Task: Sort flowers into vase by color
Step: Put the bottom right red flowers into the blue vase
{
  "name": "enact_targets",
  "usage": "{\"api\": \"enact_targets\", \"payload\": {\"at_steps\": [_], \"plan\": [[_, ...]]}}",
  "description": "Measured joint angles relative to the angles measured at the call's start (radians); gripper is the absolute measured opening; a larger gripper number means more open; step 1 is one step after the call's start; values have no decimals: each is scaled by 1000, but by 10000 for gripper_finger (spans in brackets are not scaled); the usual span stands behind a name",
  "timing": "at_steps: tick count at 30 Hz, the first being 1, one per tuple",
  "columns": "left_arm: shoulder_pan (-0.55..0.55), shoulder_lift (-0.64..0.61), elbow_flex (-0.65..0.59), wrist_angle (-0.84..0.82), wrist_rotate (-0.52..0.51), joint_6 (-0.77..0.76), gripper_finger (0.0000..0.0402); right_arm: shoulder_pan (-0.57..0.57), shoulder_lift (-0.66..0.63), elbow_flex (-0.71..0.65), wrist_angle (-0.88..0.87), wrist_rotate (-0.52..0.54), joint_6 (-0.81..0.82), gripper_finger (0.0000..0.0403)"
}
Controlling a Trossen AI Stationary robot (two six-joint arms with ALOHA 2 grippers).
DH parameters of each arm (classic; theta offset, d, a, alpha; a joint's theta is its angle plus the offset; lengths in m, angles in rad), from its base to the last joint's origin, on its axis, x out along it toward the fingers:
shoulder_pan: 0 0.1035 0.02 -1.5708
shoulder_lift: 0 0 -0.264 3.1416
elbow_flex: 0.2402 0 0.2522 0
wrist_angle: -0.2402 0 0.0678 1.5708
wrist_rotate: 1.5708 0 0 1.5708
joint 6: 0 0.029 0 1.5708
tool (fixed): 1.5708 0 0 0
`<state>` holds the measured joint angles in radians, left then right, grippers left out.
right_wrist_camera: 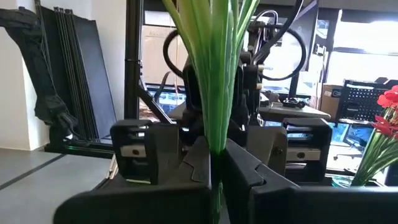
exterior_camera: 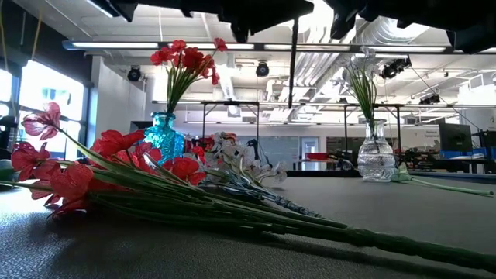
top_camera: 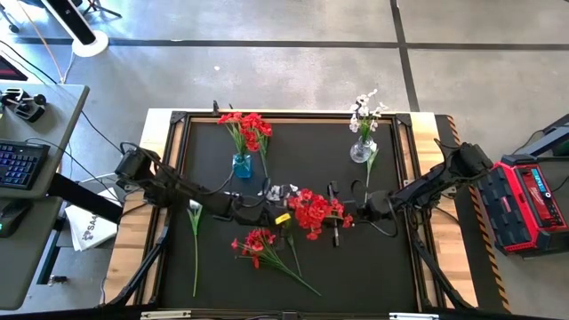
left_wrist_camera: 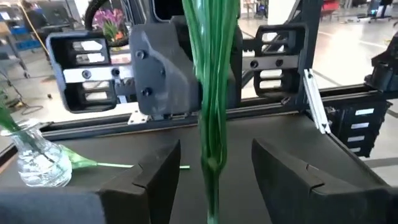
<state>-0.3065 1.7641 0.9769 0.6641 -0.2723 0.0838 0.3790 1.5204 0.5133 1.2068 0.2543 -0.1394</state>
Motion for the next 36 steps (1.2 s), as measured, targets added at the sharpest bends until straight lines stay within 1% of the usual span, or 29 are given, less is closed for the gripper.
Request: {"api": "enact_targets", "payload": {"at_steps": [3, 7, 10, 13, 16, 18, 21, 24, 25, 27, 31, 33, 36], "plan": [[0, 0, 20, -9, 16, 14, 167, 0, 0, 0, -6, 0, 0, 0], [0, 0, 33, -19, 67, 14, 136, 1, 0, 0, -15, -2, 7, 0], [1, 0, 39, -32, 79, 14, 104, 1, 0, 1, -21, -6, 8, 0], [1, 0, 40, -51, 78, 12, 62, 1, 0, 1, -30, -11, 7, 2], [1, -2, 41, -82, 71, -6, 17, 2, 0, 1, -34, -9, 7, 25], [-4, -3, 41, -105, 48, -31, 8, 2, -5, 1, -34, 7, 7, 55], [-23, -21, 39, -184, -24, -59, 11, 6, -45, 1, -46, 47, -3, 107], [-48, -76, 38, -323, -107, -86, 5, 25, -128, 1, -152, 59, -31, 155], [-58, -100, 38, -367, -149, -100, 4, 36, -160, 1, -201, 75, -31, 168], [-81, -156, 34, -462, -258, -124, 4, 63, -231, 1, -298, 144, -17, 188], [-128, -292, -12, -645, -509, -203, 3, 128, -331, 1, -462, 281, 1, 203], [-146, -382, -57, -728, -598, -263, 2, 155, -347, 1, -502, 317, 6, 202], [-163, -533, -150, -767, -719, -333, 2, 183, -332, 1, -523, 337, 12, 197]]}}
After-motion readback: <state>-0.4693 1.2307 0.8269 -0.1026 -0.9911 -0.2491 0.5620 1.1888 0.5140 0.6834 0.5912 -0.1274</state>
